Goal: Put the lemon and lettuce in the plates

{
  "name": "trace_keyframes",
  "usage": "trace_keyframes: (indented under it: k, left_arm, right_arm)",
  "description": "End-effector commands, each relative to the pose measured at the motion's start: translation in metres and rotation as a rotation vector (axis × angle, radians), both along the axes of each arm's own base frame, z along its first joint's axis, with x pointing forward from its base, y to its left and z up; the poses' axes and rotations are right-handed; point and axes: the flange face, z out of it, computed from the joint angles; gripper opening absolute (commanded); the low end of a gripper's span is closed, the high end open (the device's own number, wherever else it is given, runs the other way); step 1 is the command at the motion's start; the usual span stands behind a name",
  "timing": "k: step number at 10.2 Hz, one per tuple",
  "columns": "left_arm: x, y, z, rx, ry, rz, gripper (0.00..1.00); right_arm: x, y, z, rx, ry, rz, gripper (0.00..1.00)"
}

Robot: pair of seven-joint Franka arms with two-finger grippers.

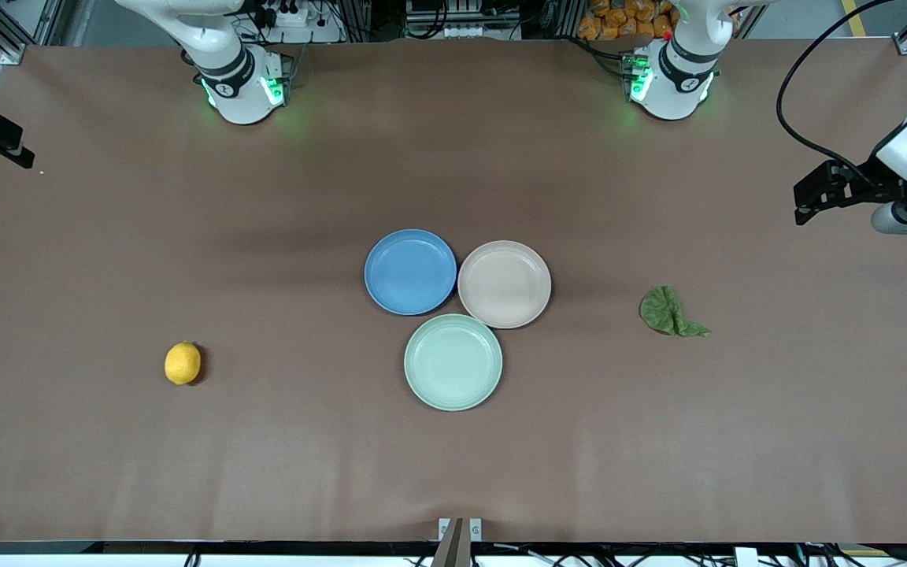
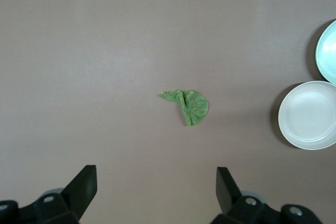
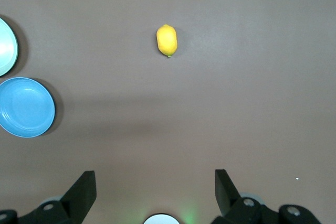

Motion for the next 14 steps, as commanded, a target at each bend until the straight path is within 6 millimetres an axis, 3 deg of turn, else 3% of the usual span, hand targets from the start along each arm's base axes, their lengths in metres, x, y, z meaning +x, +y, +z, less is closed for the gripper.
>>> trace_keyframes:
  k: [1, 5, 7, 11, 14]
  left_arm:
    - [-0.002, -0.001, 0.004, -0.033, -0.001, 0.018, 1.0]
    - [-0.001, 0.001, 0.003, -0.033, 0.0, 0.021, 1.0]
    - [0.0, 0.008, -0.012, -0.051, 0.033, 0.033, 1.0]
    - [-0.001, 0.008, -0.102, -0.041, 0.102, 0.045, 1.0]
    - [-0.011, 0.008, -0.206, -0.045, 0.091, 0.042, 1.0]
  right_arm:
    - [-0.005, -0.001, 0.007, 0.011, -0.003, -0.016, 1.0]
    - [-0.005, -0.001, 0.007, 0.011, -0.005, -0.016, 1.0]
    - [-0.005, -0.002, 0.007, 0.011, -0.005, -0.018, 1.0]
    - [-0.004, 0.0, 0.006, 0.011, -0.003, -0.014, 1.0]
    - [-0.004, -0.001, 0.007, 0.01, -0.006, -0.015, 1.0]
